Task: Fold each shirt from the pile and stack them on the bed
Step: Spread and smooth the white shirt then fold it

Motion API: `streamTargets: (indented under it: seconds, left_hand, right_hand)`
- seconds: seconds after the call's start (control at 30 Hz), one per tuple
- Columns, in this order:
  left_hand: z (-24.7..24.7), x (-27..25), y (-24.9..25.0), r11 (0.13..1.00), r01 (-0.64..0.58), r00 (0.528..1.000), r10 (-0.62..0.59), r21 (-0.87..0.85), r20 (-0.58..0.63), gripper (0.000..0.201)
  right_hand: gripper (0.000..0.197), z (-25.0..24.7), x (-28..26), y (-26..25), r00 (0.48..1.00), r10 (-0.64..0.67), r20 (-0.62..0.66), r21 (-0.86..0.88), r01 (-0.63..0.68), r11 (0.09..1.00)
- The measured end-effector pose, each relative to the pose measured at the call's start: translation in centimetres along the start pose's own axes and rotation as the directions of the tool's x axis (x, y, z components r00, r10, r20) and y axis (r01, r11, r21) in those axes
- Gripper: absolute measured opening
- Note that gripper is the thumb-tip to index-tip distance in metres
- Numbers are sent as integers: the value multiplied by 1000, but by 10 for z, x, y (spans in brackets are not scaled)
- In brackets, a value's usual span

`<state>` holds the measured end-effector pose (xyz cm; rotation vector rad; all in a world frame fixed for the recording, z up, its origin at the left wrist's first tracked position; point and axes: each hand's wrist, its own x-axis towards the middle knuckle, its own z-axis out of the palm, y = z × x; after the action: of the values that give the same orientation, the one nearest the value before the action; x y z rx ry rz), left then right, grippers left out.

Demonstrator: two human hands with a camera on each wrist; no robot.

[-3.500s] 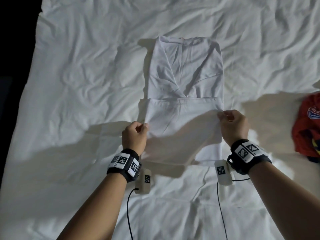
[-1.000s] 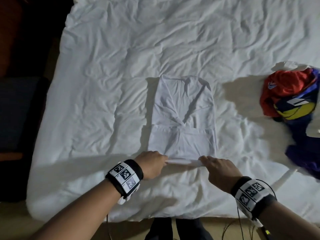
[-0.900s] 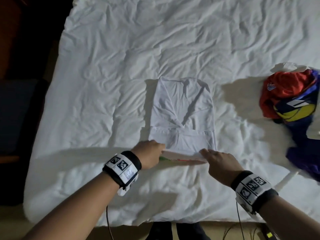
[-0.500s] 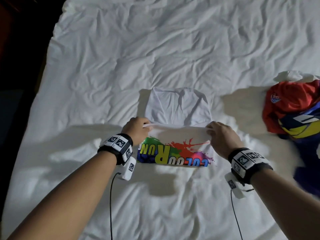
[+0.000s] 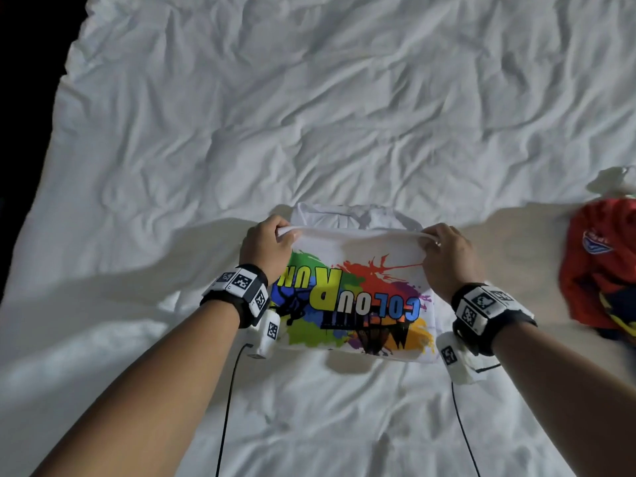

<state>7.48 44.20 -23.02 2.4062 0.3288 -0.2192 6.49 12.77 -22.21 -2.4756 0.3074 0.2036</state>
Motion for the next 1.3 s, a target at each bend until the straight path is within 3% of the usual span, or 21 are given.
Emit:
streamTargets:
  seconds: [0.3, 0.43, 0.57, 0.7, 0.8, 1.03, 1.13, 1.23, 1.3]
  left_hand:
    - [6, 42, 0, 996, -15, 999, 11, -92, -40, 15]
    - [5, 42, 5, 990, -21, 997, 10, -137, -75, 21]
    - [0, 11, -3, 974, 111, 990, -126, -196, -63, 46]
    - [-5, -49, -12, 962, 219, 971, -231, -163, -62, 35]
    - [0, -87, -16, 930, 278, 950, -303, -241, -75, 24]
    - [16, -110, -18, 906, 253, 929, -325, -338, -175, 18]
    - [14, -108, -19, 892, 257, 926, -337, -372, -168, 19]
    - [13, -104, -23, 866, 290, 915, -375, -407, -146, 21]
    - [13, -103, -24, 865, 303, 916, -380, -400, -126, 21]
  right_hand:
    - [13, 8, 43, -7, 997, -6, -76, 77, 12, 997]
    - [16, 6, 45, -9, 995, 49, -86, 125, -38, 991]
    - [36, -2, 8, -8, 986, 120, -119, 167, -99, 981]
    - [22, -3, -55, 8, 975, 183, -127, 121, -168, 978]
    - [30, 1, -89, 12, 973, 221, -70, 134, -210, 968]
    - [18, 15, -93, 5, 953, 292, -78, 271, -261, 926]
    - [18, 15, -90, 9, 924, 379, -50, 431, -323, 843]
    - [21, 13, -92, 10, 863, 499, 70, 682, -407, 607]
    - [20, 11, -93, 12, 827, 547, 132, 702, -468, 537]
